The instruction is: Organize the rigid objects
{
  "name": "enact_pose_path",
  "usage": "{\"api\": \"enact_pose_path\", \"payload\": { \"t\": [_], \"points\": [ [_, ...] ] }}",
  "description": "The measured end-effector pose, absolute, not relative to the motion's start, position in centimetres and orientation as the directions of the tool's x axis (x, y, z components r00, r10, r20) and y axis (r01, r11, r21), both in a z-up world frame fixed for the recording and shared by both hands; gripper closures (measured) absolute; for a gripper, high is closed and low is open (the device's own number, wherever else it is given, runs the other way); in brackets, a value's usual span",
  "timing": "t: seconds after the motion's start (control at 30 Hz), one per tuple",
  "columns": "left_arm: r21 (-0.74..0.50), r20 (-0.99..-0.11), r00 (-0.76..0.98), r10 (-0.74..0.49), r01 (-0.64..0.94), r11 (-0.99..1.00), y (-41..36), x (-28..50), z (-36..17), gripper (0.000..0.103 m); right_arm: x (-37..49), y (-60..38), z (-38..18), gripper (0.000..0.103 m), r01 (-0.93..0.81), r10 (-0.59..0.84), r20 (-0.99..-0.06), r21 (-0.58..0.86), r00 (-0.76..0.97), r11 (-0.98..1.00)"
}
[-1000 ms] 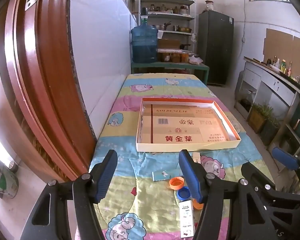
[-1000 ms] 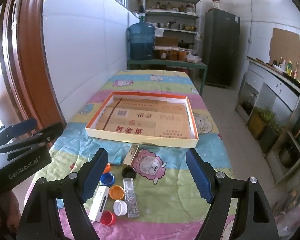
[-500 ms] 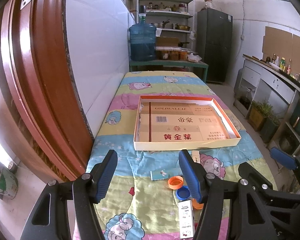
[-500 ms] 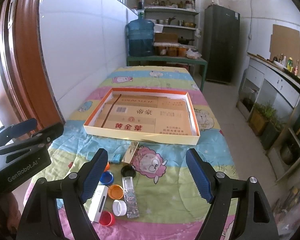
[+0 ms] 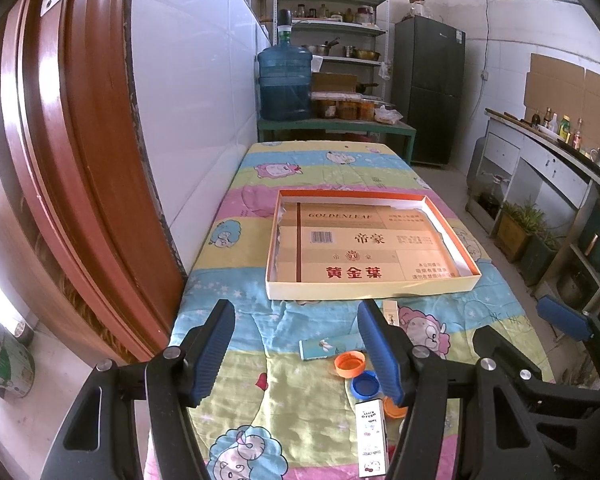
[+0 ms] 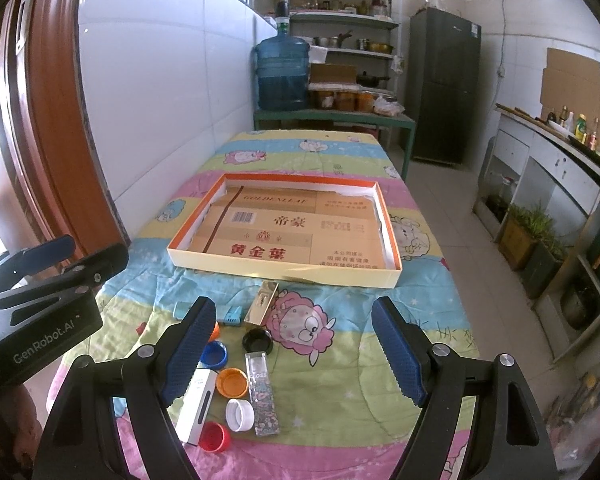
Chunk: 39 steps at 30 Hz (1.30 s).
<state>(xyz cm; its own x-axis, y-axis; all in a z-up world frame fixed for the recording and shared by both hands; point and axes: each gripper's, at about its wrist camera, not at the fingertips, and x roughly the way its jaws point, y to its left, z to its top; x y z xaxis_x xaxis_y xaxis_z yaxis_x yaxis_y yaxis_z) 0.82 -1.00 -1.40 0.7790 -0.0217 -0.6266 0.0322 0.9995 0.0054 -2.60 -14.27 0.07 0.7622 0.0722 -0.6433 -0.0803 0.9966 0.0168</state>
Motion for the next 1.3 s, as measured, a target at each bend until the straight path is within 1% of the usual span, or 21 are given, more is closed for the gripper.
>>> {"api": "enact_pose_path", "payload": {
  "t": [1.3],
  "points": [
    [-0.002, -0.636, 0.771, -0.029, 0.037, 0.999, -1.62, 0.69, -1.82, 0.039, -2.43, -13.87, -0.43, 0.022, -0.083, 0.073, -0.65, 0.014, 0.757, 0.996]
  ]
}}
